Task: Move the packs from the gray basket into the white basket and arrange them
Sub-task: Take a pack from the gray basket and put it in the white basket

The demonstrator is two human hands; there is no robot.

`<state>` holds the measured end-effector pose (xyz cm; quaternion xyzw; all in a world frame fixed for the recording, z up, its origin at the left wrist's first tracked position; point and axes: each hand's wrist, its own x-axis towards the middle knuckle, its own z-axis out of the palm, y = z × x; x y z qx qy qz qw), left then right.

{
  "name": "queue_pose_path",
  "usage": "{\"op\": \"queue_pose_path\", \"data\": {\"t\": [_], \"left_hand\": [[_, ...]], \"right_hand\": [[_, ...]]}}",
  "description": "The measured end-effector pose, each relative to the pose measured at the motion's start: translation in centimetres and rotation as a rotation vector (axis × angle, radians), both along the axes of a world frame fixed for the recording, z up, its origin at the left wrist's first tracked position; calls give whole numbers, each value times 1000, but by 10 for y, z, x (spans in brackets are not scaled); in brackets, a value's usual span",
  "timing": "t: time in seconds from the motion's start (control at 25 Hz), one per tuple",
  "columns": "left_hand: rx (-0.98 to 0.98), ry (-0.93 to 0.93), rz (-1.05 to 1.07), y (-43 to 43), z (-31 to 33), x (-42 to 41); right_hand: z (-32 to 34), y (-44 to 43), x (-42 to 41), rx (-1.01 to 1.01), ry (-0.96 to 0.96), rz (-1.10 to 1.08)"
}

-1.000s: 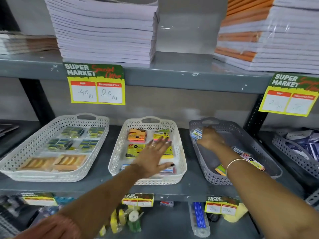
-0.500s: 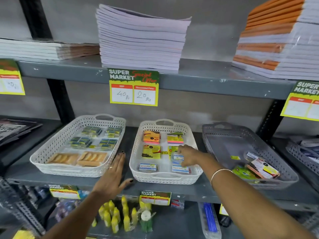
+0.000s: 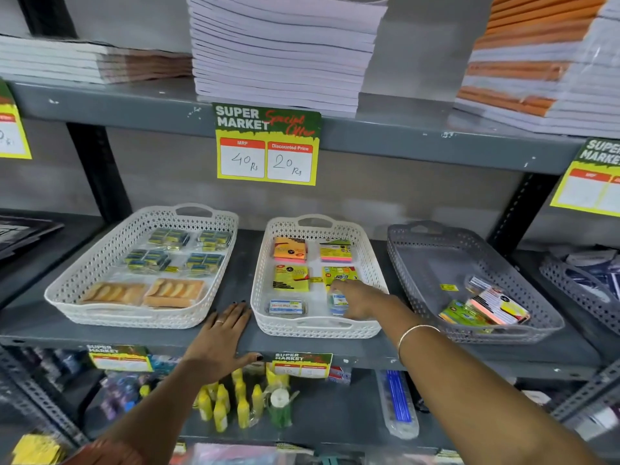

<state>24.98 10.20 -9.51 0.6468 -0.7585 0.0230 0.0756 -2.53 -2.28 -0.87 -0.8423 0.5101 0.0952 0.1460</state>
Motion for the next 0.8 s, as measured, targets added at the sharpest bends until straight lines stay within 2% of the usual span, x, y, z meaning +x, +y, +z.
{"op": "queue_pose_path", "data": {"t": [0.2, 0.24, 0.32, 0.4, 0.48, 0.52, 0.64, 0.72, 0.8], "left_hand": [[-4, -2, 1, -1, -1, -1], [-1, -1, -1, -1, -1, -1], [5, 2, -4, -1, 0, 0], [14, -1, -4, -3, -1, -1], [33, -6, -5, -5, -2, -4], [39, -4, -1, -7, -2, -6], [47, -19, 29, -2, -6, -2], [48, -27, 35, 0, -10, -2], [43, -28, 40, -1, -12, -3]], "right_hand": [[-1, 3, -2, 35, -20, -12], [4, 2, -5, 65, -53, -39], [21, -2, -15, 49, -236, -154], [36, -10, -31, -215, -421, -362], [36, -22, -58, -505, -305, -584], [32, -27, -74, -514, -187, -696], [4, -39, -120, -179, 14, -1004], [-20, -48, -144, 31, 95, -965], [-32, -49, -153, 58, 153, -858]]}}
